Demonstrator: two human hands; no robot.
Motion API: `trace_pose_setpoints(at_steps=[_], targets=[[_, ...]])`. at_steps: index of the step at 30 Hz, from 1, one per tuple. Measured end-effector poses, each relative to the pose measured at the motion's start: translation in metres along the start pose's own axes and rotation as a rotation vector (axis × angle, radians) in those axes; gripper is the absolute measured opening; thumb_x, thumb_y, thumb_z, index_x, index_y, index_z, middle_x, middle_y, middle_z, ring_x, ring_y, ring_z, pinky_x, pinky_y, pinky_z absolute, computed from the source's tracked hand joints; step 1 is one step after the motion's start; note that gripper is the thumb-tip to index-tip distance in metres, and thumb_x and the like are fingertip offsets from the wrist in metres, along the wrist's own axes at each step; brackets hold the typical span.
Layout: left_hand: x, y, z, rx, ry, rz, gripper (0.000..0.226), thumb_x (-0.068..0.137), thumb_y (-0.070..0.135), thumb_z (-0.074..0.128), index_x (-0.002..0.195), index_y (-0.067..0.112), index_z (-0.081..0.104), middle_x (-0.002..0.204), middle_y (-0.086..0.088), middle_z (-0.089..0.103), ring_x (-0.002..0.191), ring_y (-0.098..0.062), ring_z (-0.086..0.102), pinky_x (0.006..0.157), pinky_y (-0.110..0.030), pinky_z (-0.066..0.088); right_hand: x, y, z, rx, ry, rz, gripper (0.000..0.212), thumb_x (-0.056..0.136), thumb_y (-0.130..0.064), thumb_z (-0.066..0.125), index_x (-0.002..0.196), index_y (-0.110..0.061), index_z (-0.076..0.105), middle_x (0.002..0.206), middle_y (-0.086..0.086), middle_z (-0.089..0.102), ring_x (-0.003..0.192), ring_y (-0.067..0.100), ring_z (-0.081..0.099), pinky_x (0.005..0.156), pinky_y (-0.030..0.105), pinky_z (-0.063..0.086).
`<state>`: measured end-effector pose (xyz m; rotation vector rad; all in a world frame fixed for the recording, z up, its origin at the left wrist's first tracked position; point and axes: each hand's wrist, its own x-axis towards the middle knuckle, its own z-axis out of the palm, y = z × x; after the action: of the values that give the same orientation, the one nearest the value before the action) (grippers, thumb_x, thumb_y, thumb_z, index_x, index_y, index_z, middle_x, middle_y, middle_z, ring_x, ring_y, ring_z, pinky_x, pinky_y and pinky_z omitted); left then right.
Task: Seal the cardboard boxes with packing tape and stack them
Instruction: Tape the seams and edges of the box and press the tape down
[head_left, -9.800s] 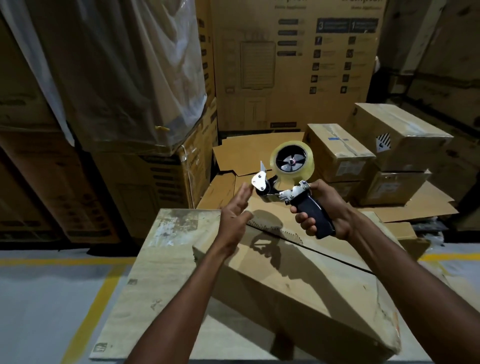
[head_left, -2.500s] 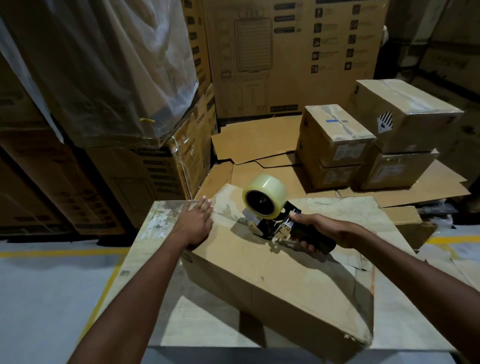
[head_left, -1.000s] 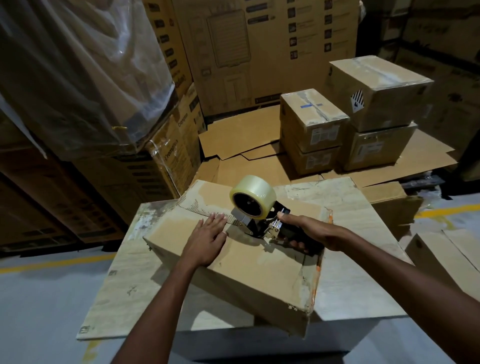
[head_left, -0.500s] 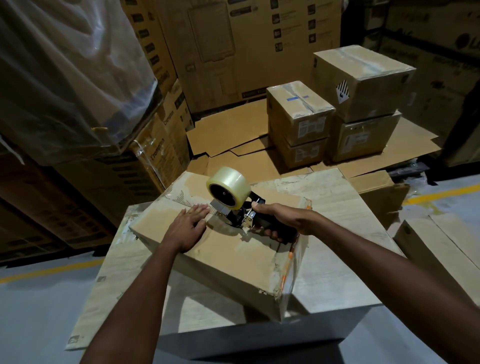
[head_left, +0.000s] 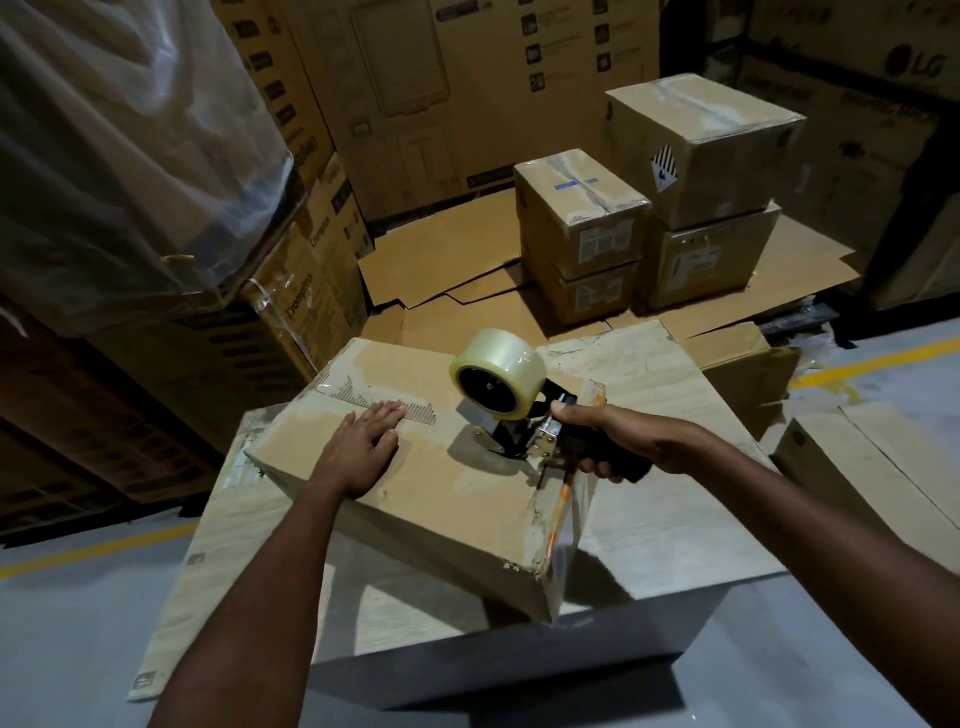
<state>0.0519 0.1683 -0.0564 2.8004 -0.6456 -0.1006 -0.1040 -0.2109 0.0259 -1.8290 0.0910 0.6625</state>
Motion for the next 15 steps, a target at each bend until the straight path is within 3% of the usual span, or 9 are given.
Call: trace_pose_setpoints(at_steps=[5, 8, 12, 15], targets=[[-0.002, 0.011, 0.002, 0.015, 0.006, -0.036, 0.068, 0.097, 0.044, 0.018, 0.16, 0.024, 0.032, 0.167, 0.007, 0.024, 0.155, -0.009, 0.014, 0.127, -0.039, 0.007, -0.021, 0.021, -0.007, 0.047, 0.028, 0.038, 0.073, 0.099, -0.071, 0.037, 0.104, -0.004, 0.067, 0.071, 0.002, 0.055, 0.051, 0.01, 0.046, 0.042, 0.02, 0.035], [-0.006, 0.033, 0.01, 0.019, 0.016, -0.045, 0.068, 0.1, 0.043, 0.015, 0.162, 0.016, 0.025, 0.17, 0.0, 0.018, 0.157, -0.012, 0.009, 0.128, -0.035, 0.005, -0.021, 0.017, -0.004, 0.043, 0.024, 0.024, 0.072, 0.1, -0.07, 0.037, 0.103, -0.005, 0.068, 0.072, 0.004, 0.055, 0.053, 0.011, 0.047, 0.044, 0.02, 0.037], [-0.015, 0.075, 0.028, -0.012, 0.007, 0.084, 0.053, 0.111, 0.031, 0.025, 0.163, 0.018, 0.02, 0.17, 0.004, 0.011, 0.156, -0.006, 0.003, 0.127, -0.03, 0.001, -0.025, 0.01, -0.007, 0.067, -0.012, 0.038, 0.069, 0.104, -0.064, 0.036, 0.104, -0.003, 0.068, 0.071, 0.005, 0.055, 0.051, 0.011, 0.048, 0.042, 0.02, 0.039], [-0.016, 0.084, 0.031, -0.012, 0.026, 0.055, 0.053, 0.111, 0.032, 0.024, 0.163, 0.02, 0.022, 0.17, 0.007, 0.012, 0.156, -0.004, 0.004, 0.127, -0.029, 0.001, -0.025, 0.009, -0.005, 0.053, -0.004, 0.039, 0.069, 0.104, -0.064, 0.035, 0.103, -0.003, 0.068, 0.068, 0.004, 0.056, 0.049, 0.011, 0.048, 0.042, 0.019, 0.038]])
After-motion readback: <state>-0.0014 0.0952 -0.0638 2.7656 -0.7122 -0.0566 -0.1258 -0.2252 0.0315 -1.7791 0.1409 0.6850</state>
